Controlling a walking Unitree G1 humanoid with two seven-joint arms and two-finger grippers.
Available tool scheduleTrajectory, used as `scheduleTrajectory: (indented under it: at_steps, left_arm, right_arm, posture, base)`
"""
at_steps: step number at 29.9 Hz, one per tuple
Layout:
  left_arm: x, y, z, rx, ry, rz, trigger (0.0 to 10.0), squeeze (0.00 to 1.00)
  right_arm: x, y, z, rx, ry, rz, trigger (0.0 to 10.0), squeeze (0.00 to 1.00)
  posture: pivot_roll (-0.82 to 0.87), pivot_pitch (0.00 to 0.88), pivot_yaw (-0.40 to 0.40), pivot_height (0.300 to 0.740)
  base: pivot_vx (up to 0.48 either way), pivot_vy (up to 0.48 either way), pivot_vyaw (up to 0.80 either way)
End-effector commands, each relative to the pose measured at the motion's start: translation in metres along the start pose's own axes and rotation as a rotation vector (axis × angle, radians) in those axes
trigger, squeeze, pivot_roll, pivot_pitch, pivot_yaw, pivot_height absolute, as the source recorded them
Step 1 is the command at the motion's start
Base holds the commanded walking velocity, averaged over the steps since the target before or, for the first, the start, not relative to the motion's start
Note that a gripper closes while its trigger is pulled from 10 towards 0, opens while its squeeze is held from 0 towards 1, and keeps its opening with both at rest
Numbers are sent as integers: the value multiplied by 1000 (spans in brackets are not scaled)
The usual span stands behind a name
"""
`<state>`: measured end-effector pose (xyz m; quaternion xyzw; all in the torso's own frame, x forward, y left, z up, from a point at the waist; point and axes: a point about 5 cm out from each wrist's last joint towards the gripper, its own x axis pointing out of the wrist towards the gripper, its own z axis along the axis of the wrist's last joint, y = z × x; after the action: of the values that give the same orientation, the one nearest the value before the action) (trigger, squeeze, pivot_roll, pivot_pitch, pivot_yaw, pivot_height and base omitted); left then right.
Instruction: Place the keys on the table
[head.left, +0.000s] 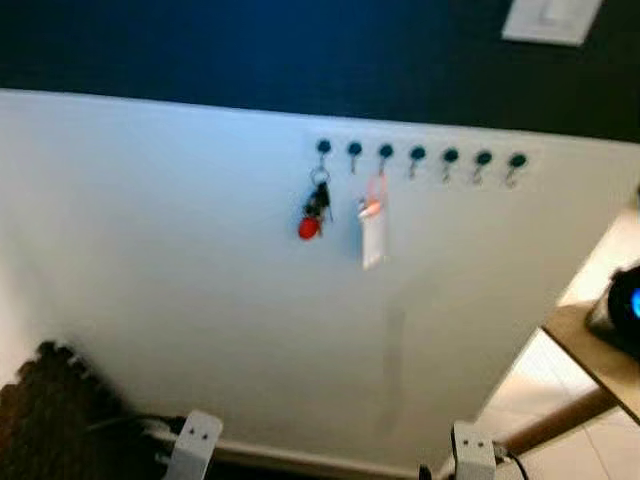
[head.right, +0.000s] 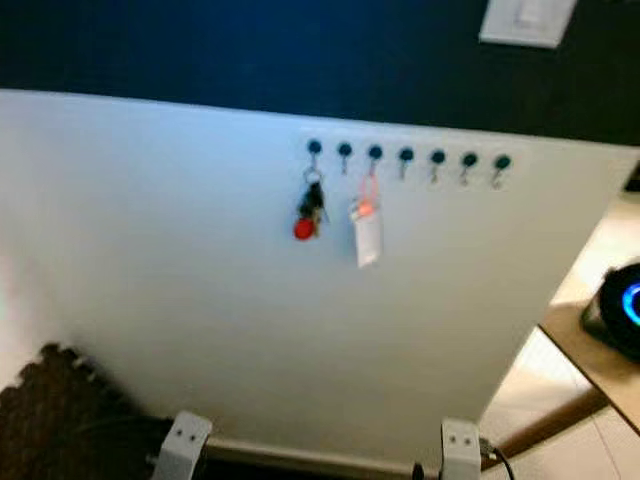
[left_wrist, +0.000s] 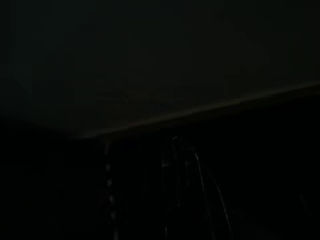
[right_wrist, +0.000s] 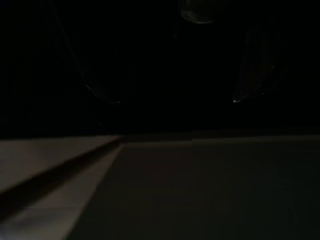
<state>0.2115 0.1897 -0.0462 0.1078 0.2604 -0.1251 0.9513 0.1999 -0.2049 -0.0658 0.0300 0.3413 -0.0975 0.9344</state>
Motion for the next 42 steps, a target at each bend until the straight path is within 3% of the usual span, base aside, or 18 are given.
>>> scheduleTrajectory:
  at_steps: [1, 12, 16, 29, 32, 35, 39, 41, 42]
  left_arm:
    - [-1, 1, -2, 6, 8, -4, 10000, 0]
    - [-1, 2, -1, 28, 3, 4, 10000, 0]
    - [-1, -1, -1, 58, 6, 3, 10000, 0]
    - [-1, 3, -3, 12, 19, 57, 10000, 0]
    - [-1, 4, -3, 9, 17, 71, 10000, 0]
    - [-2, 7, -1, 15, 3, 85, 10000, 0]
    - [-3, 11, 0, 15, -19, 89, 10000, 0]
    - [-8, 12, 4, -51, -90, 40, 10000, 0]
    - [-8, 12, 4, -51, -90, 40, 10000, 0]
  right_arm:
    - [1, 1, 2, 7, 1, 0, 10000, 0]
    - [1, 3, 3, 10, -1, 3, 10000, 0]
    - [2, 1, 3, 8, -2, 1, 10000, 0]
    - [3, 2, 6, -16, -9, 16, 10000, 0]
    - [3, 6, 8, -46, -15, 50, 10000, 0]
    - [5, 24, 16, -111, -48, 176, 10000, 0]
    - [5, 35, 23, -147, -75, 266, 10000, 0]
    - [5, 50, 35, -208, -139, 392, 10000, 0]
    - [5, 50, 35, -208, -139, 392, 10000, 0]
  posture:
    - [115, 28, -29, 740]
    - [116, 34, -31, 740]
    - [115, 35, -32, 740]
    - [115, 35, -36, 740]
    - [115, 36, -39, 740]
    - [114, 36, -38, 740]
    - [113, 35, -37, 740]
    - [115, 36, -38, 740]
    - [115, 36, -38, 740]
  base:
    - [0, 0, 0]
    - [0, 0, 0]
    - [0, -480, 0]
    - [0, -74, 0]
    - [0, 0, 0]
    - [0, 0, 0]
    - [0, 0, 0]
    - [0, 0, 0]
    - [0, 0, 0]
